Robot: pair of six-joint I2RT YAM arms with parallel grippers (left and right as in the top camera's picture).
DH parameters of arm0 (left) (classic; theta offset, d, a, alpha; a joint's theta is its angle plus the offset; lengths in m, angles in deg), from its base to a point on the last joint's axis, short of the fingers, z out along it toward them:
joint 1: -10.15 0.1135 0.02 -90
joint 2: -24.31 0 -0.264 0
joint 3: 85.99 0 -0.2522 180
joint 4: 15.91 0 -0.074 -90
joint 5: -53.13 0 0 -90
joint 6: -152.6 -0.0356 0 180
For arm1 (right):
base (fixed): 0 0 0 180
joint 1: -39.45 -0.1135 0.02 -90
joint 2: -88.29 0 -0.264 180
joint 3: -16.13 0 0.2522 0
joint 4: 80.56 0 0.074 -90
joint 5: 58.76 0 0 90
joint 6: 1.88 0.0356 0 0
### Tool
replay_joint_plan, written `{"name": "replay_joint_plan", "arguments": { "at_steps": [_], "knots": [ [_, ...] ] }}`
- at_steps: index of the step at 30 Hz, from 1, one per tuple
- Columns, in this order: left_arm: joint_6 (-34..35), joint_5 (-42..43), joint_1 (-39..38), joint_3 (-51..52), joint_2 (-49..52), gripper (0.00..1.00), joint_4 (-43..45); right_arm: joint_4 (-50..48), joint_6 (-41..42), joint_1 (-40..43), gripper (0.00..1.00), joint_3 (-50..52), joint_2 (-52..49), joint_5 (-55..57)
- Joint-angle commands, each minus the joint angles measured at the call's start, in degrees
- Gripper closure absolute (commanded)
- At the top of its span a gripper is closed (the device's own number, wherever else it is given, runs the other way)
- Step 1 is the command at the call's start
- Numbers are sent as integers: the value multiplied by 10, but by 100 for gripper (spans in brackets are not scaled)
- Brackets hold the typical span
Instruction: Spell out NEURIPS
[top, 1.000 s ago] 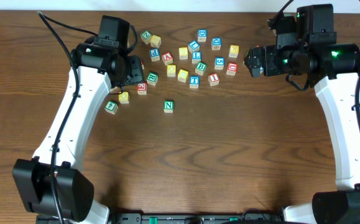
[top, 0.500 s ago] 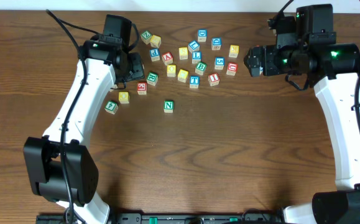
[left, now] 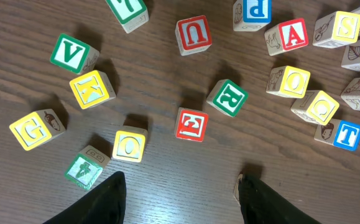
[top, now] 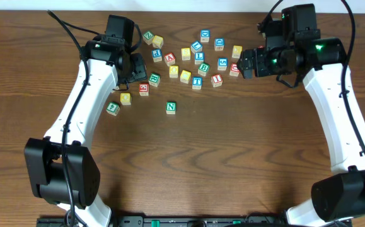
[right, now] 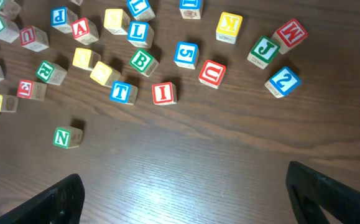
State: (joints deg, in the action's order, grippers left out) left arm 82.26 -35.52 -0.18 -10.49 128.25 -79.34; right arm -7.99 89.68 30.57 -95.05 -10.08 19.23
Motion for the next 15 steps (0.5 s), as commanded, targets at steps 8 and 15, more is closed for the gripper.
{"name": "replay_joint_plan", "arguments": {
  "at_steps": [8, 15],
  "knots": [
    [57, -7, -2, 7, 81, 43, 6, -6, 14, -14, 2, -10, 2, -2],
    [-31, -7, -2, 7, 124, 43, 11, -7, 14, -13, 2, -10, 2, -2]
  ]
}}
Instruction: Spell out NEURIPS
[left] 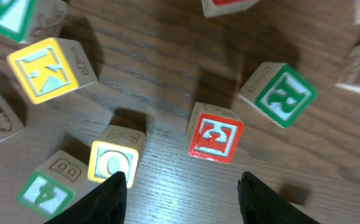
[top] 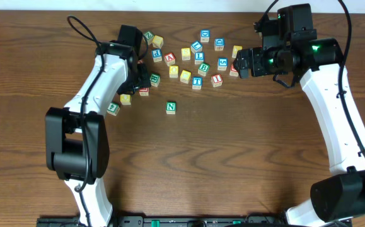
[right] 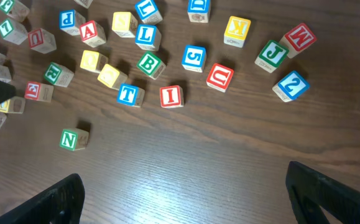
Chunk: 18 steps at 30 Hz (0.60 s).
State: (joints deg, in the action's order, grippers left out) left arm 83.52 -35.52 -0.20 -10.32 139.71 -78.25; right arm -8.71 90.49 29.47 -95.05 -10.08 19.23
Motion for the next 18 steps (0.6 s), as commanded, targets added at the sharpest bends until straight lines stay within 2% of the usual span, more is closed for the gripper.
{"name": "replay_joint_plan", "arguments": {
  "at_steps": [1, 16, 18],
  "knots": [
    [-44, -7, -1, 6, 11, 43, 1, 0, 6, -3, 1, -10, 2, -2],
    [-44, -5, -1, 12, 30, 43, 21, 0, 6, -2, 1, -10, 2, -2],
    [-43, 18, -1, 12, 47, 43, 24, 0, 6, -2, 1, -10, 2, -2]
  ]
}}
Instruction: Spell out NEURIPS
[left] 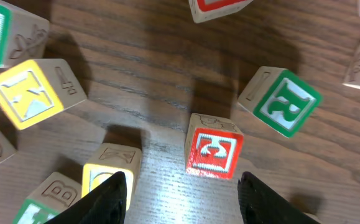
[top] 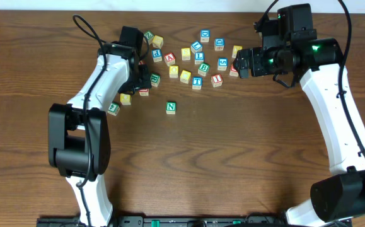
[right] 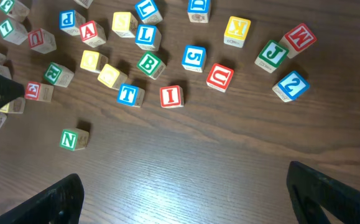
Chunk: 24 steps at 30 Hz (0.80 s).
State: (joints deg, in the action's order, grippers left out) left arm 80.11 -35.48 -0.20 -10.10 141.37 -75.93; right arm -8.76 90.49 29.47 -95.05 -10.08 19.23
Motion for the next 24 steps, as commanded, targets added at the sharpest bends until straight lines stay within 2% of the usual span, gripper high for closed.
{"name": "replay_joint_plan", "arguments": {
  "at_steps": [1, 22, 23, 24],
  "knots": [
    [-7, 23, -1, 10, 34, 43, 2, 1, 6, -2, 1, -10, 2, -2],
    [1, 9, -9, 10, 52, 43, 40, 1, 6, -2, 1, -10, 2, -2],
    [1, 8, -9, 10, 52, 44, 40, 1, 6, -2, 1, -10, 2, -1],
    [0, 7, -9, 10, 52, 51, 40, 0, 6, -2, 1, -10, 2, -1]
  ]
}}
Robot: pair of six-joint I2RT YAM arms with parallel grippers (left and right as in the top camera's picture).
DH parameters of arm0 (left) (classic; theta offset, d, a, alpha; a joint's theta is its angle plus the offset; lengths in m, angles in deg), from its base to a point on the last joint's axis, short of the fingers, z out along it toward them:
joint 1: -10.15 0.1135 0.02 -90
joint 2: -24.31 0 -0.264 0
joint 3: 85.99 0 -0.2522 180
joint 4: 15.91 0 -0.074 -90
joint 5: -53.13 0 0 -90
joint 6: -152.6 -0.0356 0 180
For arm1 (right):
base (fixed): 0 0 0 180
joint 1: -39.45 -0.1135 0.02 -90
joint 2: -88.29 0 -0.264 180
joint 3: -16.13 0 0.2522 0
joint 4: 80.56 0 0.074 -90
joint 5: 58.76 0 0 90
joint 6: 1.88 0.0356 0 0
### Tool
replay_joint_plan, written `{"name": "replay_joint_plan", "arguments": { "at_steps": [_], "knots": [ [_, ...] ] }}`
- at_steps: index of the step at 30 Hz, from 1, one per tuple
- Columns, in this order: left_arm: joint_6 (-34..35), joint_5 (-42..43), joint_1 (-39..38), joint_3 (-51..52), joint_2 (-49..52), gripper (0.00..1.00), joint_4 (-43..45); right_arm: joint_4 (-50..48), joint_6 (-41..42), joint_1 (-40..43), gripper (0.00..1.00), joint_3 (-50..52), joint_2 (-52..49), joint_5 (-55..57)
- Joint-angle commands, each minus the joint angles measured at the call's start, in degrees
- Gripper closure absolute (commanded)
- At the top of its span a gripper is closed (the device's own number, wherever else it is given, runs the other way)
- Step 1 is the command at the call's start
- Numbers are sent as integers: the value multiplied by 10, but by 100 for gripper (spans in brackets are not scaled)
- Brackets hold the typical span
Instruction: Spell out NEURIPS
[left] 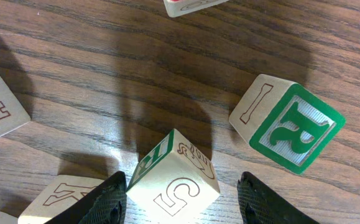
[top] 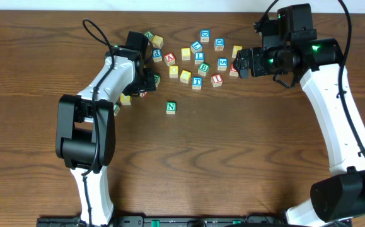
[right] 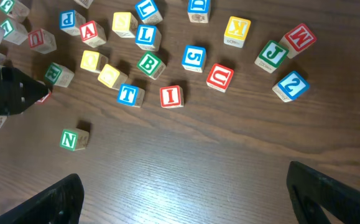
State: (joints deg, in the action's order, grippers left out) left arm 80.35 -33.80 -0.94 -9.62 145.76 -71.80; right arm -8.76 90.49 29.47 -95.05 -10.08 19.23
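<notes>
My left gripper [left: 181, 184] sits low over the table in the left block cluster, open. Between its fingers a block [left: 175, 182] lies tilted, showing an engraved 5 and a green-edged face; no red E face shows there. In the overhead view the left gripper [top: 143, 84] covers that spot. The green R block [left: 295, 127] lies just right of it. The green N block [top: 171, 107] stands alone in front of the cluster. My right gripper [right: 183, 186] hangs open high above the table, over bare wood, with the red I [right: 169, 96], red U [right: 217, 75] and blue P [right: 66, 19] in view.
Several other letter and number blocks are scattered along the back, such as the blue T [right: 129, 93], green B [right: 147, 63], green J [right: 268, 52] and red M [right: 298, 35]. An engraved K block [left: 68, 199] touches the left finger side. The wooden table [top: 232, 157] stretches forward.
My left gripper has come lower around the block it was over. That block then showed a red face upward; now it lies tilted with an engraved 5 showing. The right arm has not moved.
My left gripper was open high above the left cluster, with the red E block in front of its fingers. It then stood closer over that block, then closer again. Now it is down around a tilted block. The right gripper stayed open above the table throughout.
</notes>
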Motion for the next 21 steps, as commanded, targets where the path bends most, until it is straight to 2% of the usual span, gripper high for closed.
{"name": "replay_joint_plan", "arguments": {
  "at_steps": [1, 2, 5, 8, 17, 21],
  "knots": [
    [-2, -10, -1, 5, 7, 54, -1, 0, 6, -2, 1, -10, 2, -1],
    [-6, -11, -1, 3, 5, 58, -1, 0, 6, -2, 1, -10, 2, -1],
    [-19, -11, 0, -7, -1, 61, -6, 0, 6, -2, 1, -10, 2, -1],
    [-36, -9, 0, -14, -10, 75, -12, 0, 6, -2, 1, -10, 2, 1],
    [-64, -1, 0, -13, -13, 76, -85, 0, 6, -2, 1, -10, 2, 1],
    [-59, 54, -1, -13, -13, 76, -110, 0, 6, -2, 1, -10, 2, 1]
  ]
}}
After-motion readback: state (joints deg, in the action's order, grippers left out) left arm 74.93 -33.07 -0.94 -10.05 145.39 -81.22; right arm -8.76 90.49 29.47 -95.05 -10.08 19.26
